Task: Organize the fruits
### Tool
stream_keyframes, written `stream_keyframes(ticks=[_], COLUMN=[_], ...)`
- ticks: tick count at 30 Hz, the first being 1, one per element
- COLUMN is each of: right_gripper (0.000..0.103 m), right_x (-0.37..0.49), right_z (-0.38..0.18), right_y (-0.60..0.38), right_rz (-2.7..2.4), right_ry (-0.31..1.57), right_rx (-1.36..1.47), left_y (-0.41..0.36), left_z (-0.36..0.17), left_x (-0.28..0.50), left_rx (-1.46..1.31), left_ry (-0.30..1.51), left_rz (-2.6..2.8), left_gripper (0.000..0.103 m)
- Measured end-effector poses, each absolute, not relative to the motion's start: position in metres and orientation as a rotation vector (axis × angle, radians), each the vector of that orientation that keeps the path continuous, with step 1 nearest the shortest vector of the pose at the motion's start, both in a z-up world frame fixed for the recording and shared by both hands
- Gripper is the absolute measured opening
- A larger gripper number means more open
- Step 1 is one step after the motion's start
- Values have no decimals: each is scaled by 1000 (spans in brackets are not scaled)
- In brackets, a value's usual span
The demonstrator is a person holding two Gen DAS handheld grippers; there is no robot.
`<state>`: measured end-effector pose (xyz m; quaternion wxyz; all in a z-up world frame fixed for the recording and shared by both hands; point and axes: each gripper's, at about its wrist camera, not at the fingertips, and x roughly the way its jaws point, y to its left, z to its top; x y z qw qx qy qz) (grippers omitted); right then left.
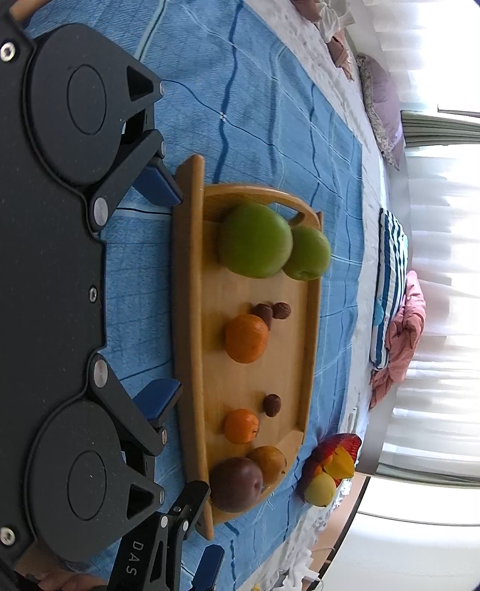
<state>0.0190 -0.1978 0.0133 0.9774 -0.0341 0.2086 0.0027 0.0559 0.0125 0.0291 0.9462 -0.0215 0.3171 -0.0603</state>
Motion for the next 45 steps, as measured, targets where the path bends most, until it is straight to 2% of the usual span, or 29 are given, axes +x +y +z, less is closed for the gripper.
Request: stream_keyframes(ticks=[23,45], right_gripper=[103,103], right_x=[16,20], right_z=[-20,-29], right_y=[-193,-192], right_rz=[-39,-40], right_ry=[457,488], right_rx=[-70,-70], left_y=[7,10], left_z=[3,-5], left_x=[55,60], left_rx=[-15,-22], left_ry=[659,677], left_rz=[-90,-95], left_gripper=[103,103])
